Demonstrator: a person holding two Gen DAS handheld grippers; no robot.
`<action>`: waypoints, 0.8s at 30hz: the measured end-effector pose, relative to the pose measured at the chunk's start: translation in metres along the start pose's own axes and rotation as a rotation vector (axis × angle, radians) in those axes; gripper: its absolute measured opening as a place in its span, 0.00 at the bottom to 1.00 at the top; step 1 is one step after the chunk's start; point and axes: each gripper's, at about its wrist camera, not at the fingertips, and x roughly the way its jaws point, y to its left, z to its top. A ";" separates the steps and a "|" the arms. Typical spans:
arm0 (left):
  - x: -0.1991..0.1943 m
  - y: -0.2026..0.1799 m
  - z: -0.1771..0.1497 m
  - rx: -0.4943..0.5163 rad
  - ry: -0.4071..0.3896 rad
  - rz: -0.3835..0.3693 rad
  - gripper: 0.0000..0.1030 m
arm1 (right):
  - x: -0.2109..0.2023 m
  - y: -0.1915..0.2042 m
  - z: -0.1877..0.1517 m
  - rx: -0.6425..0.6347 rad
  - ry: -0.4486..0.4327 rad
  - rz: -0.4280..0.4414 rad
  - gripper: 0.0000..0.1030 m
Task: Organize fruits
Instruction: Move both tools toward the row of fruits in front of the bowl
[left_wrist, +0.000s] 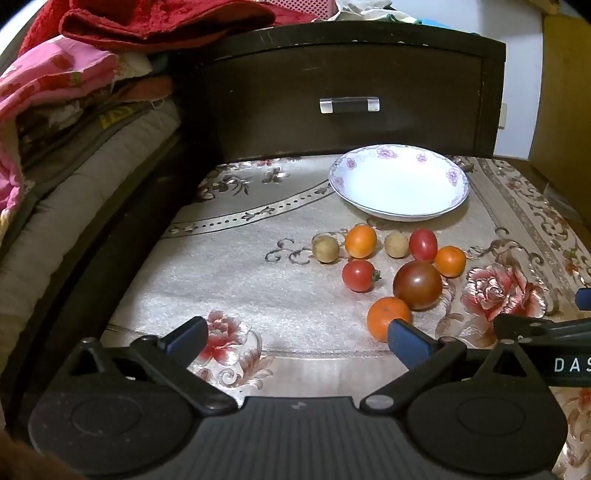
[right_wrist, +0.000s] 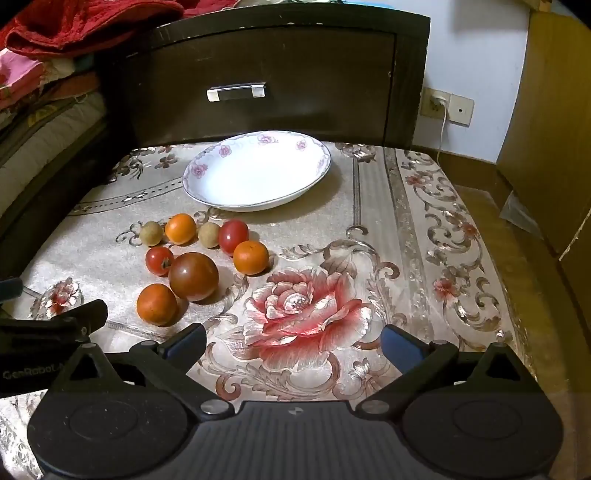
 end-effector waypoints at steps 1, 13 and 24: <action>0.000 0.000 0.000 0.002 0.000 0.000 1.00 | 0.000 -0.001 0.000 0.000 0.001 0.000 0.93; 0.000 -0.002 -0.001 0.003 -0.002 -0.009 1.00 | 0.001 -0.002 -0.003 0.004 0.021 0.009 0.90; -0.001 -0.002 -0.004 0.014 -0.006 -0.019 1.00 | 0.003 0.001 -0.004 -0.010 0.030 0.018 0.86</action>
